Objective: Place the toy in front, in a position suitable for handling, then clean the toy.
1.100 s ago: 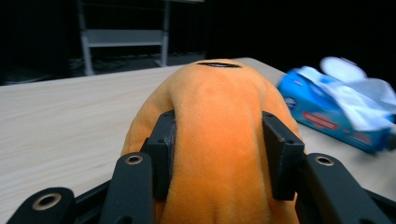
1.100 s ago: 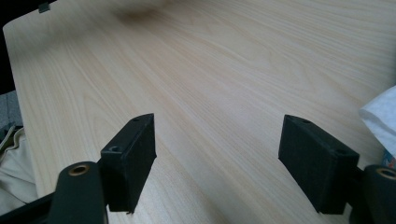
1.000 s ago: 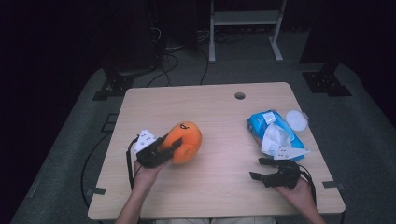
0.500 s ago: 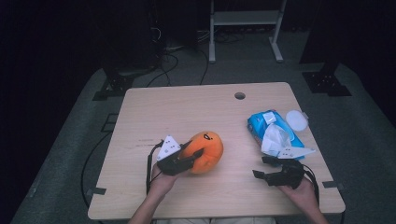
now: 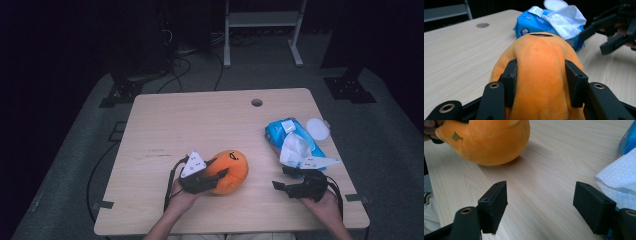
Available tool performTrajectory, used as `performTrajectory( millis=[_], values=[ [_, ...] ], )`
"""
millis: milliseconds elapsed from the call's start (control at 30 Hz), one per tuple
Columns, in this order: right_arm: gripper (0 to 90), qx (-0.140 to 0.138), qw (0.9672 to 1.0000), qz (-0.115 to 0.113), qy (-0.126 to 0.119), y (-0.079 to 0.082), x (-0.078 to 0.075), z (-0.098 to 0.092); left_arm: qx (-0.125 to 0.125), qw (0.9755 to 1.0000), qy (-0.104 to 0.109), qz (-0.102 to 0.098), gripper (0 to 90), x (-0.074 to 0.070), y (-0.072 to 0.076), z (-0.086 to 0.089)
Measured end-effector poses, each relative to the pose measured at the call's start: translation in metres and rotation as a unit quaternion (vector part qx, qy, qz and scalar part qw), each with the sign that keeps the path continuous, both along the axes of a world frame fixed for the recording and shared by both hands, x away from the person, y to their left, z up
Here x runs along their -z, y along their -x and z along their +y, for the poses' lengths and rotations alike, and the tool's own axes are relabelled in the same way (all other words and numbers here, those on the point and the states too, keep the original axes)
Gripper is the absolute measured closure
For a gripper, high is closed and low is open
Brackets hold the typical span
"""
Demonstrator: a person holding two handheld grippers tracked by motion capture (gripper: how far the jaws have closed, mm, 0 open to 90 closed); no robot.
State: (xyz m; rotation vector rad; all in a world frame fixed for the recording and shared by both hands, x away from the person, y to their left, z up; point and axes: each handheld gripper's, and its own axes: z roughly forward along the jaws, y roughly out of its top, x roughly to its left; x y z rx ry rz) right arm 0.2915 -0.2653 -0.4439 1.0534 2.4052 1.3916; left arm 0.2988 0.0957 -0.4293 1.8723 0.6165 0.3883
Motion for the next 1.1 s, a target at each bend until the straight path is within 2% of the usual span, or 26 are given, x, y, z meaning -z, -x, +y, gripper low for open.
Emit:
performTrajectory(
  millis=[100, 167, 200, 233, 267, 333, 400, 467, 500, 633, 667, 700, 767, 800, 900, 933, 1000, 1100],
  values=[
    [26.3, 0.003, 1.0000, -0.002, -0.002, -0.001, 0.000, -0.001, 0.006, 1.0000, -0.005, 0.005, 52.4, 0.004, 0.000, -0.003],
    [26.3, 0.009, 0.9999, -0.001, -0.007, -0.001, -0.001, -0.003, 0.017, 0.9997, -0.013, 0.013, 47.8, 0.010, -0.001, -0.005],
    [26.3, 0.010, 0.9999, -0.003, -0.009, -0.001, -0.001, -0.003, 0.017, 0.9998, -0.008, 0.010, 47.8, 0.012, 0.000, -0.006],
    [26.3, 0.014, 0.9998, -0.003, -0.010, -0.001, -0.002, -0.004, 0.016, 0.9997, -0.005, 0.016, 43.7, 0.011, 0.000, -0.006],
    [26.3, 0.019, 0.9997, -0.009, -0.010, -0.001, -0.004, -0.005, 0.015, 0.9998, -0.002, 0.013, 31.0, 0.008, -0.001, -0.005],
    [26.3, 0.024, 0.9995, -0.016, -0.012, -0.001, -0.007, -0.006, 0.011, 0.9998, 0.003, 0.017, 21.9, 0.006, 0.000, -0.003],
    [26.3, 0.026, 0.9994, -0.022, -0.009, -0.001, -0.009, -0.007, 0.010, 0.9998, 0.002, 0.017, 15.4, 0.005, 0.000, -0.001],
    [26.3, 0.034, 0.9986, -0.039, 0.000, 0.000, -0.015, -0.010, 0.003, 0.9999, -0.001, 0.017, 12.5, 0.004, 0.001, 0.002],
    [26.3, 0.045, 0.9978, -0.048, -0.003, 0.000, -0.020, -0.015, 0.003, 0.9998, 0.002, 0.018, 11.3, 0.004, 0.001, 0.004],
    [26.3, 0.063, 0.9962, -0.060, -0.007, -0.001, -0.026, -0.024, -0.004, 0.9998, 0.013, 0.012, 11.2, 0.001, 0.001, 0.009],
    [26.3, 0.069, 0.9954, -0.067, -0.005, -0.002, -0.028, -0.027, -0.004, 0.9998, 0.015, 0.011, 11.2, -0.001, 0.001, 0.011],
    [26.3, 0.086, 0.9929, -0.082, -0.009, -0.003, -0.035, -0.034, -0.004, 0.9998, 0.016, 0.008, 11.2, -0.002, 0.001, 0.012],
    [26.3, 0.101, 0.9907, -0.091, -0.006, -0.007, -0.040, -0.039, -0.009, 0.9998, 0.020, -0.001, 10.6, -0.006, 0.001, 0.014],
    [26.3, 0.101, 0.9907, -0.091, -0.006, -0.007, -0.040, -0.039, -0.009, 0.9998, 0.020, -0.001, 10.6, -0.006, 0.001, 0.014],
    [26.3, 0.125, 0.9863, -0.107, 0.018, -0.019, -0.044, -0.044, -0.010, 0.9998, 0.014, -0.007, 10.6, -0.008, 0.002, 0.015],
    [26.3, 0.136, 0.9846, -0.106, 0.029, -0.028, -0.043, -0.046, -0.011, 0.9998, 0.014, -0.007, 10.6, -0.007, 0.002, 0.016],
    [26.3, 0.142, 0.9837, -0.104, 0.038, -0.033, -0.042, -0.046, -0.010, 0.9998, 0.013, -0.008, 10.7, -0.007, 0.004, 0.016],
    [26.3, 0.152, 0.9820, -0.099, 0.053, -0.045, -0.037, -0.045, -0.007, 0.9998, -0.003, -0.019, 10.7, -0.006, 0.005, 0.015]
  ],
)
